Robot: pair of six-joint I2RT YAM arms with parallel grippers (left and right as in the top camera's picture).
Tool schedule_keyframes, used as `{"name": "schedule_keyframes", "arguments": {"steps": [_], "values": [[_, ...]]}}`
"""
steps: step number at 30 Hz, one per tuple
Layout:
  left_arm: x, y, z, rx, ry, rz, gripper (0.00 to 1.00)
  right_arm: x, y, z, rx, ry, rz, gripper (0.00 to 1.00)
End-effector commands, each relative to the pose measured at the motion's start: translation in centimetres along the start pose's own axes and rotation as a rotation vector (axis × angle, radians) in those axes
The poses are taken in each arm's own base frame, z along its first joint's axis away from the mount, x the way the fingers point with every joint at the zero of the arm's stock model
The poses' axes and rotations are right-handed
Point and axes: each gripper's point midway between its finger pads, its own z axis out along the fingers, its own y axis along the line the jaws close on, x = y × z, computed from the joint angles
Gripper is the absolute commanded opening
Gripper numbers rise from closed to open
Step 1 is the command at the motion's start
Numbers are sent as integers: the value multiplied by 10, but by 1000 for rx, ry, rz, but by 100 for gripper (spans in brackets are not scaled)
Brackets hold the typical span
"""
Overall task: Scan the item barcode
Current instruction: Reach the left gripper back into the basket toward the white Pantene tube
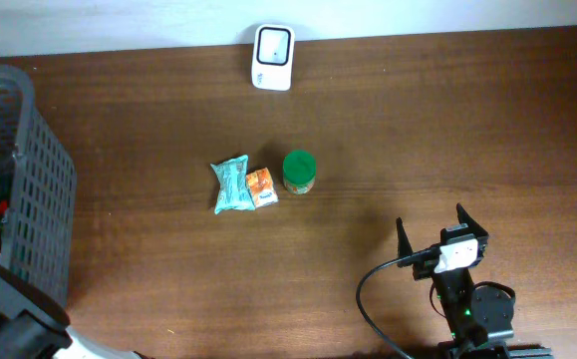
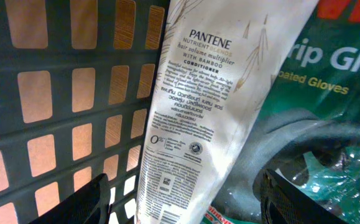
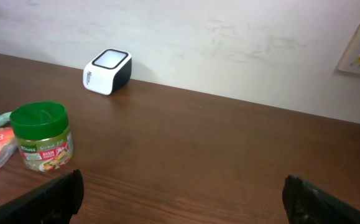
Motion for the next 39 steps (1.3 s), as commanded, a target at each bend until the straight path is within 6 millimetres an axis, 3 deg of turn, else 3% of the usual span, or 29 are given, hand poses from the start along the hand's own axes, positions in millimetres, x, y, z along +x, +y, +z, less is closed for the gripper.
{"name": "schedule_keyframes", "arguments": {"steps": [1, 11, 13, 15, 16, 17, 20, 24, 29, 32, 36, 38, 39], "values": [[10, -3, 16, -29, 65, 30, 66, 2, 0, 0, 1, 0, 15, 98], [23, -34, 55, 9, 141, 65, 58, 2, 0, 0, 1, 0, 14, 98], [22, -40, 56, 38, 130, 66, 45, 2, 0, 0, 1, 0, 15, 98], [20, -43, 56, 48, 121, 67, 39, 2, 0, 0, 1, 0, 15, 98], [20, -43, 56, 49, 121, 69, 23, 2, 0, 0, 1, 0, 14, 98], [19, -44, 55, 48, 120, 66, 13, 2, 0, 0, 1, 0, 15, 98], [16, -47, 53, 47, 113, 57, 0, 2, 0, 0, 1, 0, 15, 98], [9, -50, 48, 37, 101, 65, 0, 2, 0, 0, 1, 0, 15, 98], [-14, -47, 12, 9, 11, 7, 0, 2, 0, 0, 1, 0, 15, 98], [-25, -61, -6, 115, -65, -5, 0, 2, 0, 0, 1, 0, 14, 99], [-28, -68, -8, 156, -86, -12, 0, 2, 0, 0, 1, 0, 15, 98], [-31, -66, -8, 149, -98, -19, 20, 2, 0, 0, 1, 0, 15, 98], [-32, -66, -8, 148, -102, -20, 24, 2, 0, 0, 1, 0, 15, 98]]}}
